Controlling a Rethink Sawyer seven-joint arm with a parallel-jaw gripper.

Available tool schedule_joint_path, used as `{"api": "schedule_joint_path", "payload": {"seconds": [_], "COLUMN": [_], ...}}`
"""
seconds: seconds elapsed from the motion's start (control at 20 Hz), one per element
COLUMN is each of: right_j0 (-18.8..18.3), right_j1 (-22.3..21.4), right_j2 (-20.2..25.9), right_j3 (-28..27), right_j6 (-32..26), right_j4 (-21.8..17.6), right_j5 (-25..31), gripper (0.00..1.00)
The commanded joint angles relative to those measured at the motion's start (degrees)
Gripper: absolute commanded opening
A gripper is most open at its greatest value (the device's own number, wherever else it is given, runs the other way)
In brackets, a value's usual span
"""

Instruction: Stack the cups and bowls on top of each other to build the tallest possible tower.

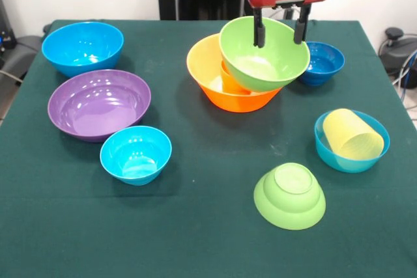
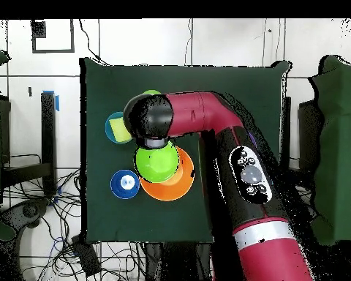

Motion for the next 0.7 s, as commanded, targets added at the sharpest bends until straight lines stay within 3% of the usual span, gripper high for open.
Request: {"api": "schedule_joint_path", "payload": {"seconds": [0.05, 0.7], "right_j0": [0.1, -0.4], "right_j1": [0.7, -1.9], "right_j2": [0.9, 1.9], "right_j3": [6.8, 8.5], "right_j6": [-5.8, -5.9], "right_j4": [-5.2, -4.5], "right_j5": [-4.3, -3.2], "gripper": [1.00, 1.00]}}
